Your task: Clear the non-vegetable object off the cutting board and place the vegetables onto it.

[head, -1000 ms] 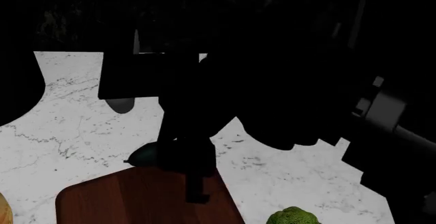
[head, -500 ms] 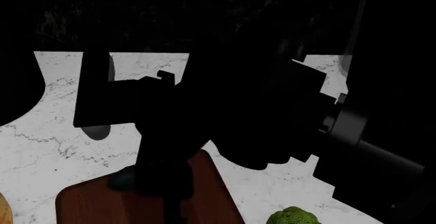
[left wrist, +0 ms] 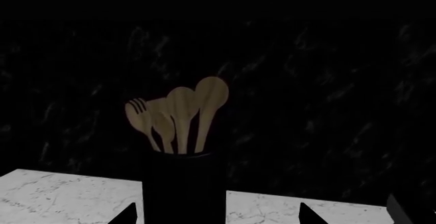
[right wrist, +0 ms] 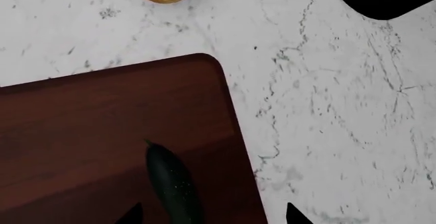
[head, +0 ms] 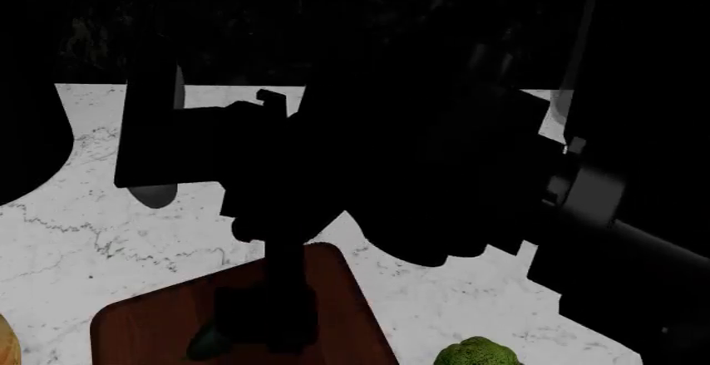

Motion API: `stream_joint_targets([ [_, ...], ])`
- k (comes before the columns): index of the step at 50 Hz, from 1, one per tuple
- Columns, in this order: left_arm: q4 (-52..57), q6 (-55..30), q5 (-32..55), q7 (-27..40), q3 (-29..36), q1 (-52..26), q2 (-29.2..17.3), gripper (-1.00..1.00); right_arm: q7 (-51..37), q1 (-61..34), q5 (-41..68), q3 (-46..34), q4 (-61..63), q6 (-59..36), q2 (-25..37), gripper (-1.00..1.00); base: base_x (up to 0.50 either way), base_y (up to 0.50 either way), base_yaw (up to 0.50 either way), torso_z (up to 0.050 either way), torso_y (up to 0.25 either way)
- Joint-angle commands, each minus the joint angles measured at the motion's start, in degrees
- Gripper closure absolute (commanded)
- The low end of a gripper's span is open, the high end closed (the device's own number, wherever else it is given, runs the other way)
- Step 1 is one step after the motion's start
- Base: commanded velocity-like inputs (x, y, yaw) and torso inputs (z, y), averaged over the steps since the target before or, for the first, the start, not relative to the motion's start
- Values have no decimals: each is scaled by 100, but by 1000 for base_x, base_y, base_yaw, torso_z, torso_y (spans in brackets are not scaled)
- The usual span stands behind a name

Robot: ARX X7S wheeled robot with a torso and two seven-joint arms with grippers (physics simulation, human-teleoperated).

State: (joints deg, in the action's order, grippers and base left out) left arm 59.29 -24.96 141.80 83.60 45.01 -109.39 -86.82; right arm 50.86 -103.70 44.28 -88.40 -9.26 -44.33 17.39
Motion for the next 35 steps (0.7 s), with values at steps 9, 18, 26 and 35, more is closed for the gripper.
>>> stream_joint_targets([
  [9,-23,212,-459,-451,-114,307,171,-100,-916,-553,592,824,969,-1229,662,-100,0,0,0,0,0],
  [18,33,459,-838,-770,-26,678,120,-100,-2440,-483,1413,1505,1669,-2525,1086,-100,0,0,0,0,0],
  [26,-10,581,-1140,-957,33,937,165,-100,-4229,-273,2891,2590,1658,-3826,1224,-100,0,0,0,0,0],
  [35,50,1067,-1663,-1438,260,1412,-66,-100,-6904,-477,5805,2952,1511,-4303,1652,-100,0,0,0,0,0],
])
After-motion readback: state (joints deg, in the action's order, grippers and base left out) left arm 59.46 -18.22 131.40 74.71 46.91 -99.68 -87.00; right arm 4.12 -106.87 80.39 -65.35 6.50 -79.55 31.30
